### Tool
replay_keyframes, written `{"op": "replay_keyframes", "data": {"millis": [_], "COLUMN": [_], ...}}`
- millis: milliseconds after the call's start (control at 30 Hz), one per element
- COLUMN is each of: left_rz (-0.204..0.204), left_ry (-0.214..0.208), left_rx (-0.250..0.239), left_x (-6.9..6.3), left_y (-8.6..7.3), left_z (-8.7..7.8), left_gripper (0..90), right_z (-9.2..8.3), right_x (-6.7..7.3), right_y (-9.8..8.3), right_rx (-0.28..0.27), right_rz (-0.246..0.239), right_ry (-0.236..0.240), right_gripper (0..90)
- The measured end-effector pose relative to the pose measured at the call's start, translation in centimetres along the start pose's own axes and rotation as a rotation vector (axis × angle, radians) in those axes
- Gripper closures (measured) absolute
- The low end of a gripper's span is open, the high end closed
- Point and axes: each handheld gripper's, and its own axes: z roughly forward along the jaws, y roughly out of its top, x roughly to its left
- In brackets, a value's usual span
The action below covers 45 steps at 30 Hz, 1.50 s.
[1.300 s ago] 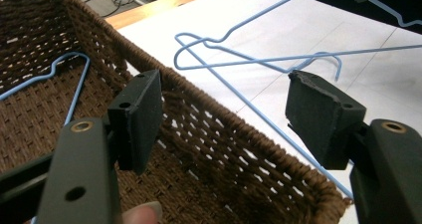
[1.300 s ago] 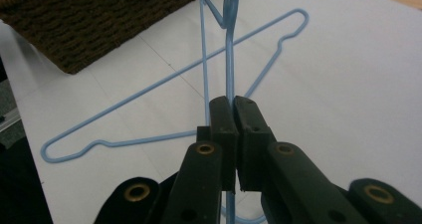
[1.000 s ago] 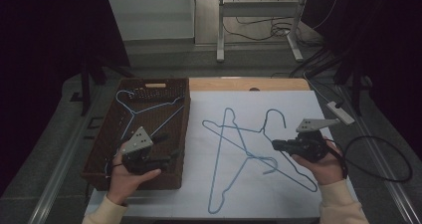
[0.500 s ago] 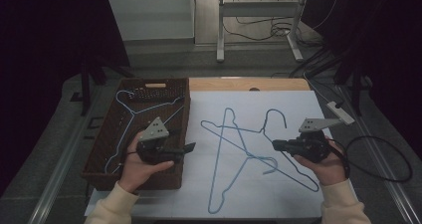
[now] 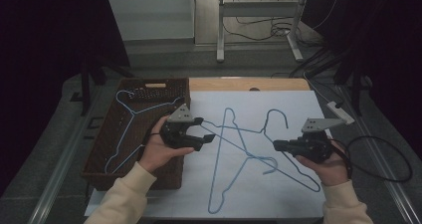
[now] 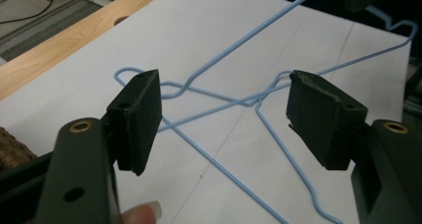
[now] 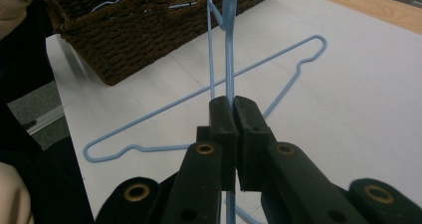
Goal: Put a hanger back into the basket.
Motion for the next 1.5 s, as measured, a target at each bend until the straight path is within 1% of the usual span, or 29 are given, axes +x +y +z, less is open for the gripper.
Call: {"op": "replay_keyframes", "data": {"millis": [267,333,400,433,467,667,733,767,800,833,867,900,933,1000,1033,1067,1167,1267,1333,1367,1400,1500], "left_rz": [0.033,0.043,0.067,0.073,0.090,0.126,0.141,0.155,0.155,0.170,0.185,0.211,0.222,0.238,0.249,0.249,0.273,0.318,0.334,0.349,0.355,0.362], "left_ry": [-0.030,-0.040,-0.054,-0.058,-0.067,-0.091,-0.096,-0.098,-0.098,-0.102,-0.100,-0.085,-0.081,-0.067,-0.064,-0.064,-0.065,-0.064,-0.071,-0.077,-0.079,-0.091], "left_rx": [0.039,0.054,0.079,0.084,0.098,0.142,0.157,0.167,0.167,0.176,0.185,0.202,0.210,0.221,0.227,0.226,0.236,0.247,0.251,0.253,0.254,0.265], "left_x": [0.2,0.3,0.2,0.1,0.0,-0.3,-0.5,-0.6,-0.6,-0.8,-1.0,-1.2,-1.2,-1.4,-1.5,-1.5,-1.7,-2.1,-2.4,-2.7,-2.8,-3.2], "left_y": [1.2,1.6,1.9,2.0,2.2,2.7,2.7,2.7,2.7,2.6,2.6,2.6,2.5,2.5,2.5,2.5,2.5,2.6,2.6,2.6,2.6,2.6], "left_z": [2.2,3.0,3.8,4.0,4.5,6.0,6.4,6.6,6.6,6.8,6.9,7.1,7.2,7.4,7.4,7.5,7.4,7.4,7.3,7.3,7.3,7.2], "left_gripper": [31.2,31.3,31.3,31.3,31.4,32.4,34.2,35.7,40.1,40.1,43.5,45.9,51.8,57.6,63.9,68.6,73.2,76.8,79.2,80.3,81.9,84.6], "right_z": [0.1,0.1,0.1,0.0,0.0,0.1,0.1,0.1,0.1,0.0,0.0,0.0,-0.1,-0.1,-0.2,-0.2,-0.3,-0.5,-0.6,-0.7,-0.8,-0.8], "right_x": [0.3,0.4,0.4,0.4,0.4,0.5,0.6,0.7,0.7,0.7,0.7,0.7,0.7,0.7,0.6,0.6,0.5,0.3,0.2,0.1,0.0,-0.2], "right_y": [0.2,0.2,0.2,0.2,0.2,0.2,0.2,0.3,0.3,0.3,0.3,0.3,0.3,0.3,0.2,0.2,0.1,0.1,0.1,0.1,0.0,-0.1], "right_rx": [0.005,0.006,0.004,0.005,0.006,0.011,0.011,0.012,0.012,0.015,0.014,0.015,0.016,0.019,0.018,0.019,0.018,0.015,0.013,0.014,0.013,0.011], "right_rz": [-0.015,-0.018,-0.017,-0.017,-0.018,-0.030,-0.036,-0.040,-0.040,-0.046,-0.049,-0.052,-0.057,-0.059,-0.060,-0.061,-0.061,-0.064,-0.068,-0.069,-0.073,-0.070], "right_ry": [0.017,0.023,0.028,0.031,0.032,0.049,0.055,0.059,0.059,0.064,0.069,0.070,0.074,0.078,0.080,0.079,0.079,0.064,0.043,0.032,0.012,-0.019], "right_gripper": [88.0,88.0,88.0,88.0,88.0,88.0,88.0,88.0,88.0,88.0,88.0,88.0,88.0,88.0,87.9,87.9,87.9,87.8,87.8,87.7,87.6,87.3]}}
